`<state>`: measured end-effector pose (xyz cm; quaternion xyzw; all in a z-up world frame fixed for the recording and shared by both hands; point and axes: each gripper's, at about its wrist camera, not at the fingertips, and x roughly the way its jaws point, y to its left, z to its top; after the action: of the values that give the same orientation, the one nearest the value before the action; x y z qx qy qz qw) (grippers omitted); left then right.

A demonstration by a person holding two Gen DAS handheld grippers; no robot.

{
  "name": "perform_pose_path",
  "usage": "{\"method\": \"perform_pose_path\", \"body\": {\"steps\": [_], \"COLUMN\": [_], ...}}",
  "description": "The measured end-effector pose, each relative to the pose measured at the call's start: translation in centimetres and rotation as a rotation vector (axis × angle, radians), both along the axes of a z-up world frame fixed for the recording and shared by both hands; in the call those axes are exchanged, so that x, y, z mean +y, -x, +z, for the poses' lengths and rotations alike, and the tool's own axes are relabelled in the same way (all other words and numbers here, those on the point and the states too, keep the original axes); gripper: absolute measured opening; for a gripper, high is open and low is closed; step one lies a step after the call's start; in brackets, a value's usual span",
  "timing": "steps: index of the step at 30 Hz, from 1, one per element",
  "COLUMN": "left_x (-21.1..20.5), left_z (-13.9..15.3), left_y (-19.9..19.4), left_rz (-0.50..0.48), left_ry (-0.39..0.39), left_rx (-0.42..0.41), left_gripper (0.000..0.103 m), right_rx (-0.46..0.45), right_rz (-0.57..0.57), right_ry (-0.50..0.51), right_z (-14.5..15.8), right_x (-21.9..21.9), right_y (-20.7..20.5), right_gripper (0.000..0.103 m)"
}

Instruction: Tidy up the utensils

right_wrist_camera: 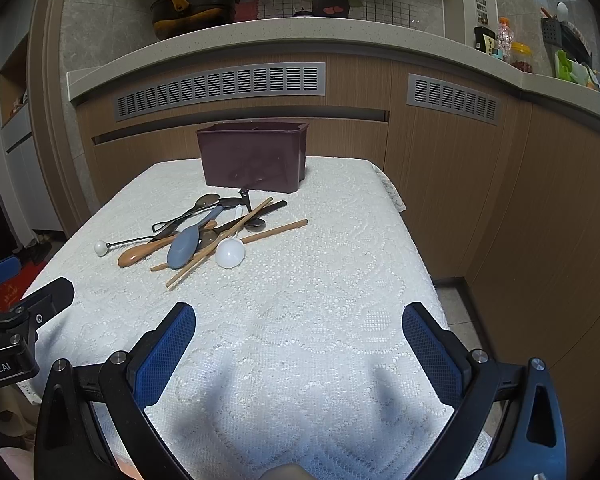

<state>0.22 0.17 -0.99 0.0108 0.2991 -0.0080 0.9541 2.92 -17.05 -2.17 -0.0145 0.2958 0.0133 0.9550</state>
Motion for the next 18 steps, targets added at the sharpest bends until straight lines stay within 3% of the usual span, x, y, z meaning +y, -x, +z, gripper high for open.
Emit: {"method": "perform_pose_path", "body": {"steps": [18], "left_x": [0.06], "left_z": [0.08], "left_y": [-0.07], "left_rz": [0.0], "left_ry": [0.0], "left_rx": [0.002], "left_gripper": [0.103], "right_rx": [0.0], "right_rz": [0.0], "right_ry": [0.001], "right_z": [0.06], "right_x": [0.06], "right_y": [-0.03], "right_gripper": [0.103]}}
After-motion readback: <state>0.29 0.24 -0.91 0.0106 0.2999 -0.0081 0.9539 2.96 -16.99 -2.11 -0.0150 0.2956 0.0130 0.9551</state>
